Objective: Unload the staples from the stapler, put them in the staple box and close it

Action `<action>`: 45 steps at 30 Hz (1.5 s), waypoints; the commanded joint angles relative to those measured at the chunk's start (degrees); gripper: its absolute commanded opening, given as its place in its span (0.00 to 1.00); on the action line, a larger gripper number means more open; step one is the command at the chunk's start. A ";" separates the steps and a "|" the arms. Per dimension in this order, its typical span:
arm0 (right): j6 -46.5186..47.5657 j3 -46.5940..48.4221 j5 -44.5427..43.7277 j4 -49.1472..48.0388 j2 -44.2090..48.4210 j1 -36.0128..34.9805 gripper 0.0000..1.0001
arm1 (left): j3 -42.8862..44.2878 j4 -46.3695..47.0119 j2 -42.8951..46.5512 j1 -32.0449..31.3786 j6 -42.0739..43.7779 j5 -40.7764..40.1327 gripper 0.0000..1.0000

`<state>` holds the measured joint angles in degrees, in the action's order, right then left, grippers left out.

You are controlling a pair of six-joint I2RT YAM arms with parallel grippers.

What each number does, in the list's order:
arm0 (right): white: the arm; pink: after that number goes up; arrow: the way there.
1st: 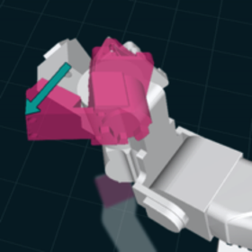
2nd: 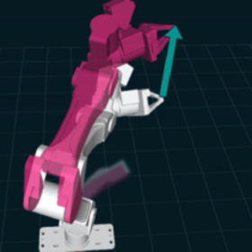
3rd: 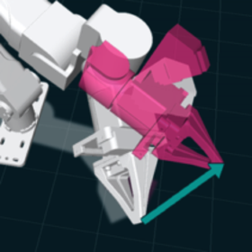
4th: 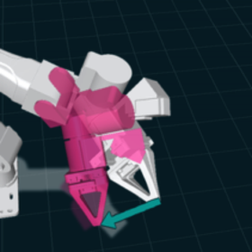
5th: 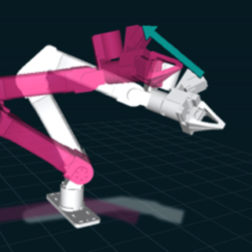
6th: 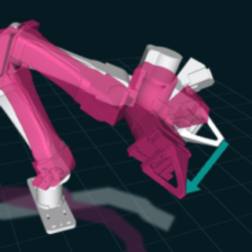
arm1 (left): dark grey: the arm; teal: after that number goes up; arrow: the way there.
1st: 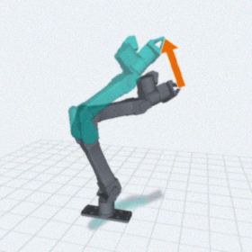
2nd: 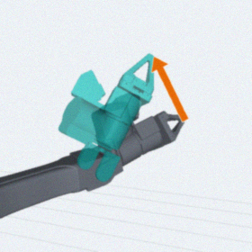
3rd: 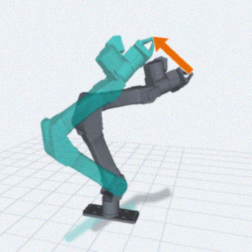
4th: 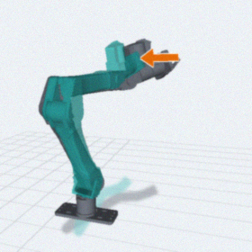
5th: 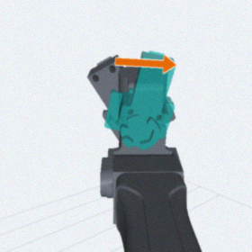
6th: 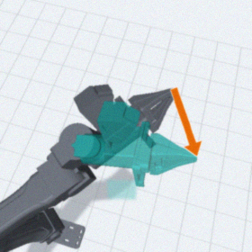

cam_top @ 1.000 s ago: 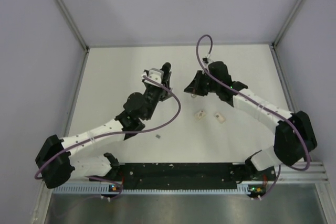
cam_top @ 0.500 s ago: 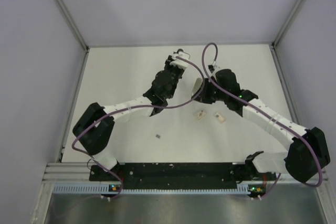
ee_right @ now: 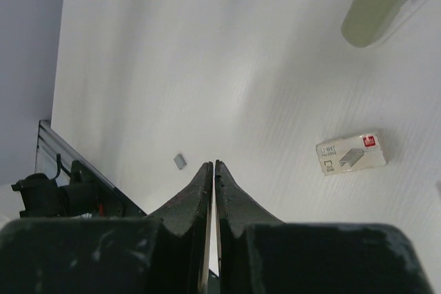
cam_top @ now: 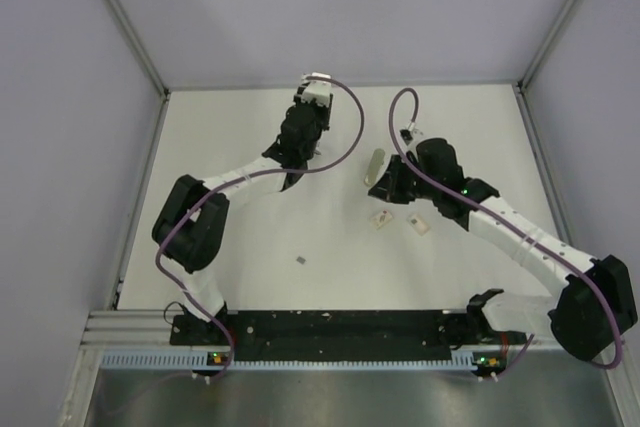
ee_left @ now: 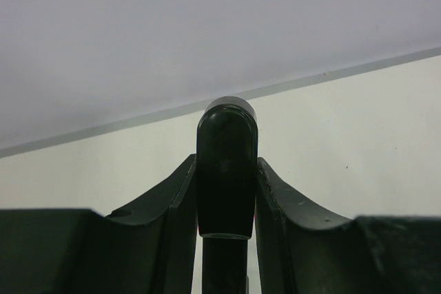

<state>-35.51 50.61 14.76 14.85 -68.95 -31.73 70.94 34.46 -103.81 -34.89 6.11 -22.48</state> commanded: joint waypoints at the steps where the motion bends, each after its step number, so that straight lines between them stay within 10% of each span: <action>1: 1.23 -0.69 0.53 -1.32 2.41 -0.27 0.04 | -1.67 2.81 1.42 1.05 -5.93 4.11 0.00; 27: 3.69 -1.83 -0.70 2.72 3.82 -0.27 0.11 | -16.18 -32.78 12.76 -1.40 -22.11 17.56 0.00; 35: 5.27 1.94 -3.60 3.34 -2.50 2.10 0.42 | -17.76 -33.67 10.91 -2.46 -22.37 15.18 0.02; 45: 2.90 9.94 -10.11 3.52 -8.92 6.76 0.65 | -17.94 -34.09 14.77 -3.16 -21.23 19.66 0.86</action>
<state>-31.55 56.25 7.90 19.75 -76.20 -27.09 52.58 -0.69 -93.49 -37.47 -15.18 -5.19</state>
